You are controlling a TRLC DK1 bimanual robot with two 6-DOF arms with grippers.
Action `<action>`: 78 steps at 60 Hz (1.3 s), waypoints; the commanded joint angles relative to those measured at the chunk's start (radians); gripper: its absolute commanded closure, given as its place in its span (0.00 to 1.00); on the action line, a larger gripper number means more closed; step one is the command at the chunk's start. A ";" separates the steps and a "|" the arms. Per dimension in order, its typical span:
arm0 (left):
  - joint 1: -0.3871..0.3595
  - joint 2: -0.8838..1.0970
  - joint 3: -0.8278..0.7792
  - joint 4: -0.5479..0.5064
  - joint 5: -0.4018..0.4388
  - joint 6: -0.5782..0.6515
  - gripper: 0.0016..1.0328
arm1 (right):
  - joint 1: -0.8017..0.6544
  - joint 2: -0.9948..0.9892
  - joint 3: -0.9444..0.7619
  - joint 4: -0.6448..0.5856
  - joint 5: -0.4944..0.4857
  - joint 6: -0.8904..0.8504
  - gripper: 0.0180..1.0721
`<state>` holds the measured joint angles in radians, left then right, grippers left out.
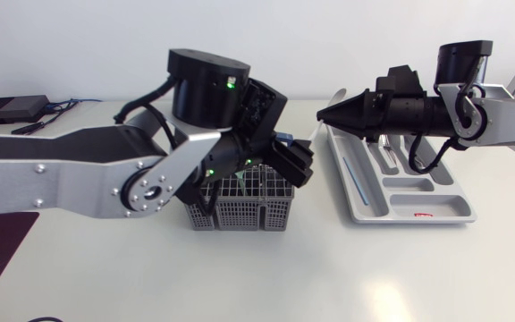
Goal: Unload the cutlery basket into the drawer organizer.
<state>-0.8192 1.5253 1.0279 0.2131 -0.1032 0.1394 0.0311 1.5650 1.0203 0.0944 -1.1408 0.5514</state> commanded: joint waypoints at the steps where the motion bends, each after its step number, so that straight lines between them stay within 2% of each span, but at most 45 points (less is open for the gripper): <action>1: 0.026 -0.059 0.032 -0.034 0.013 0.028 0.05 | -0.030 0.023 0.044 -0.067 -0.007 -0.139 0.91; 6: 0.040 -0.085 0.023 -0.058 0.016 0.046 0.05 | -0.045 0.021 0.061 -0.134 -0.002 -0.214 0.91; 13: 0.051 -0.109 0.021 -0.101 0.030 0.066 0.05 | -0.060 0.021 0.121 -0.332 0.023 -0.398 0.91; 29: 0.063 -0.139 0.023 -0.213 0.046 0.117 0.05 | -0.120 0.061 0.195 -0.561 0.044 -0.668 0.91; 33: 0.071 -0.143 0.024 -0.244 0.054 0.131 0.05 | -0.138 0.082 0.221 -0.656 0.049 -0.778 0.91; 36: 0.074 -0.148 0.026 -0.271 0.059 0.141 0.05 | -0.149 0.089 0.236 -0.736 0.075 -0.883 0.91; 45: 0.094 -0.171 0.023 -0.334 0.069 0.170 0.05 | -0.192 0.109 0.256 -0.868 0.138 -1.102 0.91; 50: 0.098 -0.183 0.018 -0.362 0.069 0.183 0.05 | -0.215 0.115 0.261 -0.906 0.182 -1.194 0.91; 53: 0.101 -0.186 0.017 -0.382 0.076 0.195 0.05 | -0.220 0.112 0.256 -0.930 0.250 -1.289 0.91; 59: 0.111 -0.195 0.009 -0.409 0.082 0.210 0.05 | -0.244 0.116 0.264 -0.958 0.325 -1.417 0.91; 66: 0.115 -0.214 -0.008 -0.422 0.083 0.220 0.05 | -0.272 0.115 0.262 -0.964 0.408 -1.542 0.91; 75: 0.124 -0.226 -0.023 -0.443 0.085 0.238 0.05 | -0.289 0.109 0.213 -0.915 0.567 -1.696 0.92; 78: 0.124 -0.228 -0.025 -0.455 0.085 0.246 0.05 | -0.296 0.104 0.201 -0.903 0.593 -1.734 0.92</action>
<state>-0.7029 1.3167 1.0264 -0.2249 -0.0261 0.3531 -0.2520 1.6627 1.2575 -0.8165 -0.5838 -1.0664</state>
